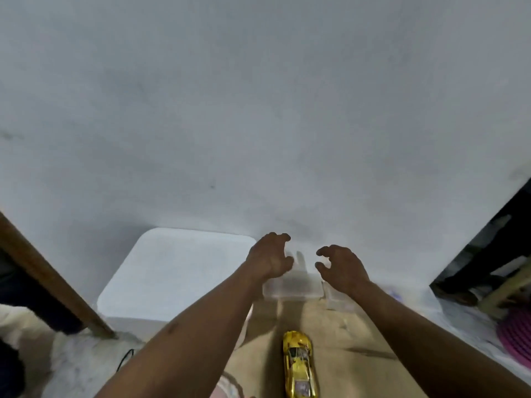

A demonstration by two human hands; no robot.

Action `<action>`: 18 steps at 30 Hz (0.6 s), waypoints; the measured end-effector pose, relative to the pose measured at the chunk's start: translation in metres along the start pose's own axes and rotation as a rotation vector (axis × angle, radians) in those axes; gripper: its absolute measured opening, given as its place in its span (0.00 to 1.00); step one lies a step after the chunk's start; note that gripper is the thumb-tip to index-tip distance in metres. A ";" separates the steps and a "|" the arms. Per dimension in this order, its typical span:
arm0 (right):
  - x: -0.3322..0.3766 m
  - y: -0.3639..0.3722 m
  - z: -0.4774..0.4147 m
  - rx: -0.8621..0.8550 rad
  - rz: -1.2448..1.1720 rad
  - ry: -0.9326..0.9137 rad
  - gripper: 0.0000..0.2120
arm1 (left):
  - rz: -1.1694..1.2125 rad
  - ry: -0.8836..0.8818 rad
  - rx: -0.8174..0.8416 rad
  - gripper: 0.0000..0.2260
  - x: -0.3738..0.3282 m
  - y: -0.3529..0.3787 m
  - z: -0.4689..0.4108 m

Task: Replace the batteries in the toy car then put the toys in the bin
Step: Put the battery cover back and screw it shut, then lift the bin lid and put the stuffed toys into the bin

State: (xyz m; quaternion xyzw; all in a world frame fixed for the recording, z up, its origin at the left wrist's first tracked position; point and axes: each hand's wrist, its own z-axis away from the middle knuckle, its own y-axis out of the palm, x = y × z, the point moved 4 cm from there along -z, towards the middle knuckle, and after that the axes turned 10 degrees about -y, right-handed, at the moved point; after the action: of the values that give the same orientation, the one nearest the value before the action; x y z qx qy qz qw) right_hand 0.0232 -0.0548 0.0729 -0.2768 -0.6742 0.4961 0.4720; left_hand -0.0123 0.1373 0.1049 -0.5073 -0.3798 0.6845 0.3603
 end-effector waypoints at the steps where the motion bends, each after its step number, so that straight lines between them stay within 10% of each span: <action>1: 0.008 -0.003 0.000 -0.017 -0.058 0.022 0.14 | 0.010 0.001 -0.030 0.27 0.008 -0.012 0.006; 18: 0.142 0.073 -0.013 0.081 -0.403 0.301 0.33 | 0.122 -0.664 -0.115 0.25 0.283 -0.097 0.073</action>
State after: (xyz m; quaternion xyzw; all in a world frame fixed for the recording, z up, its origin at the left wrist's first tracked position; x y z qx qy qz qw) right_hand -0.0285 0.0959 0.0573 -0.1881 -0.6174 0.3718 0.6672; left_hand -0.1364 0.4190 0.0860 -0.2979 -0.4832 0.8101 0.1463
